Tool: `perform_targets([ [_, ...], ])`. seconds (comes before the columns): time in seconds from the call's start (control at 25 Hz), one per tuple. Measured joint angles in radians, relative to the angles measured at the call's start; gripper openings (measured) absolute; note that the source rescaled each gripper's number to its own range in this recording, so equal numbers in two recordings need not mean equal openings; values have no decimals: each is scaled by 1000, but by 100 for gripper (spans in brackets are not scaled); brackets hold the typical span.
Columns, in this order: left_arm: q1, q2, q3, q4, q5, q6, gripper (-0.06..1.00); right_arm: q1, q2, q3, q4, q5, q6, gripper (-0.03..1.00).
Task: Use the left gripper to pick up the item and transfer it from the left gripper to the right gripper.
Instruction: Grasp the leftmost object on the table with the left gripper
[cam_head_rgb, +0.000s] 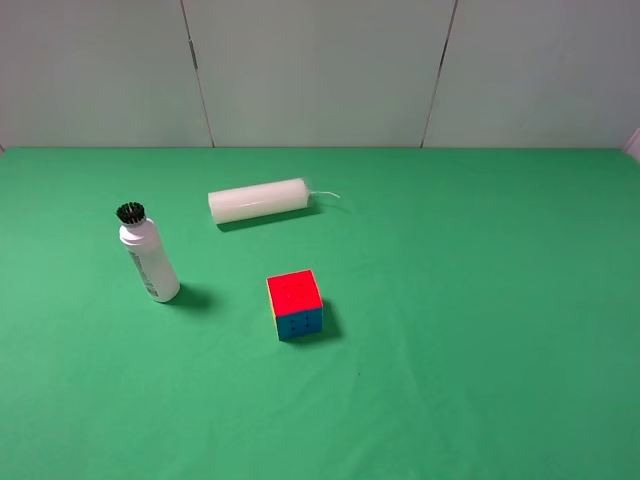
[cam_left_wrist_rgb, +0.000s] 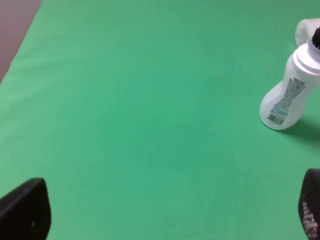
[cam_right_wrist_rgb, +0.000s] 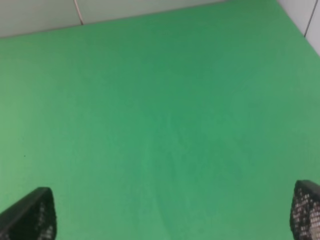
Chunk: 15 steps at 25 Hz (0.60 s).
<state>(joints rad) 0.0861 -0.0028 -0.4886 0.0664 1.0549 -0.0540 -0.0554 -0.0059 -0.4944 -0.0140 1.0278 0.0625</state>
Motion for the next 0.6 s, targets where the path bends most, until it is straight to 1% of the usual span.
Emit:
perform_targets([
  [0.2,0,29,-59,-1,37,0,100,0,0,0,0,0,0,100],
  [0.6,0,349,-294,-2,121,1,100,0,0,0,0,0,0,100],
])
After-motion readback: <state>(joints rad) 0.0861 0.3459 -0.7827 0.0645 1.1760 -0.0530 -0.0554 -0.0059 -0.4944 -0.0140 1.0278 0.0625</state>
